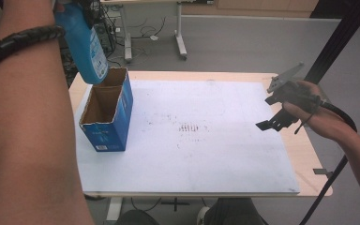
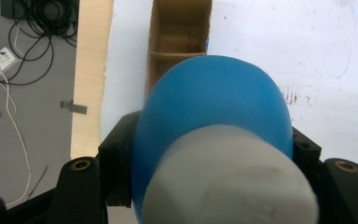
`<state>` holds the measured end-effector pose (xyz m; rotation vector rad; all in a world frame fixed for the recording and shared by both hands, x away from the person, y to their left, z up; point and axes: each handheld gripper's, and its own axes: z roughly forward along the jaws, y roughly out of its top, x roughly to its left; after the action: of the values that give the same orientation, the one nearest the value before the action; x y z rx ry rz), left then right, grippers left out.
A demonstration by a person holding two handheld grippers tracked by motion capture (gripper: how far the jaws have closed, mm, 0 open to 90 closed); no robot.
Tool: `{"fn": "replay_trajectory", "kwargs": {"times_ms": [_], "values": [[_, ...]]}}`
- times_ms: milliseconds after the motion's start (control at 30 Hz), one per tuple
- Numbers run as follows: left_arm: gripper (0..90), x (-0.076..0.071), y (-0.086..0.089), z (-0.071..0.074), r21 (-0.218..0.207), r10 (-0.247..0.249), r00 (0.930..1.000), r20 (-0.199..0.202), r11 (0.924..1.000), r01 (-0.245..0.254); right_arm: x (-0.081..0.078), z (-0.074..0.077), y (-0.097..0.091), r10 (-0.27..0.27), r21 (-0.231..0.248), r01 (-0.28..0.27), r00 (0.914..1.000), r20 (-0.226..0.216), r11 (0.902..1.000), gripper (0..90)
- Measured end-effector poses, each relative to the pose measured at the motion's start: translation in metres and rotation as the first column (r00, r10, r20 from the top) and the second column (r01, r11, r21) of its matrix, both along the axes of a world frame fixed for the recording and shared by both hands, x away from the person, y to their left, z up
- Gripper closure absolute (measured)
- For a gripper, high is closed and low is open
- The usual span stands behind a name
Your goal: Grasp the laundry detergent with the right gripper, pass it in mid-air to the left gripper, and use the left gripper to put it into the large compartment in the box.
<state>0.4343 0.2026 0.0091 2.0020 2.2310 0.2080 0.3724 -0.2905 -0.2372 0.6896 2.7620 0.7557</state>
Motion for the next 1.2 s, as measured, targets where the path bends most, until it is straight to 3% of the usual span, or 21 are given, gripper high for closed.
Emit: {"fn": "replay_trajectory", "kwargs": {"times_ms": [633,1200], "values": [[36.6,0.009,0.008,-0.014,0.011,0.013,0.9999,0.003,0.9999,-0.013,0.004,-0.002,-0.001,-0.002,0.001,0.002,1.0,-0.003,1.0,0.3],[36.6,0.019,0.022,-0.055,0.016,0.016,0.9995,-0.027,0.9997,-0.016,0.006,-0.004,0.001,-0.007,0.003,0.007,1.0,0.001,1.0,0.3]]}}
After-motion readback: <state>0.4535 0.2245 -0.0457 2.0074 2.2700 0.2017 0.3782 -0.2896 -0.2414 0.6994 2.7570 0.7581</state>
